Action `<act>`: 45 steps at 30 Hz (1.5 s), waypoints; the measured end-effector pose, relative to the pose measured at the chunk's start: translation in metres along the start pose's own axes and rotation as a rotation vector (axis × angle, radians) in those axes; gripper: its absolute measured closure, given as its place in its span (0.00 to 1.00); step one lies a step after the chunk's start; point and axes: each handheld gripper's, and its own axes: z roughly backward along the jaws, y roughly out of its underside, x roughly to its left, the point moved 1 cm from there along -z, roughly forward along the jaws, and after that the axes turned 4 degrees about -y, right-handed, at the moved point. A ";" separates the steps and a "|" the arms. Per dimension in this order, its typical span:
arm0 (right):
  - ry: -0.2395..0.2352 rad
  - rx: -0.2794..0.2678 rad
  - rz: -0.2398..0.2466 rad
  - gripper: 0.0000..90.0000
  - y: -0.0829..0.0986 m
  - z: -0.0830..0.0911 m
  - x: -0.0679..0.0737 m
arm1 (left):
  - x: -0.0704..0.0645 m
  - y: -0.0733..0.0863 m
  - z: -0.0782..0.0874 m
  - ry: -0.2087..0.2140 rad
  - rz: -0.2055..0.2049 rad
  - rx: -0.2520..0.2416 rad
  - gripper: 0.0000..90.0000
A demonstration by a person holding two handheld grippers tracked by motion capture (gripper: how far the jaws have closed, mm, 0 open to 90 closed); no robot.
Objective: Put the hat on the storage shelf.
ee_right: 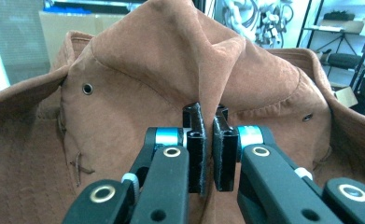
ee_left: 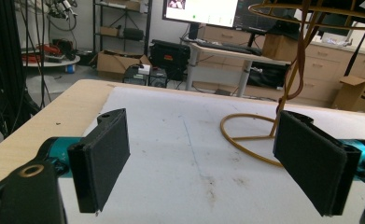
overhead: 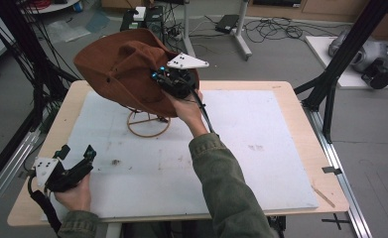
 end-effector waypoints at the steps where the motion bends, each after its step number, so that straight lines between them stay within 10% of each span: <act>1: 0.002 0.009 0.006 0.96 0.001 -0.001 0.001 | 0.000 0.000 0.000 0.000 -0.002 0.003 0.21; 32: 0.043 -0.014 0.018 0.84 -0.004 -0.001 0.002 | -0.002 0.000 -0.001 0.003 -0.002 0.001 0.21; 45: 0.077 -0.074 -0.035 0.40 -0.012 0.009 -0.004 | -0.001 0.000 0.001 -0.001 -0.003 -0.001 0.21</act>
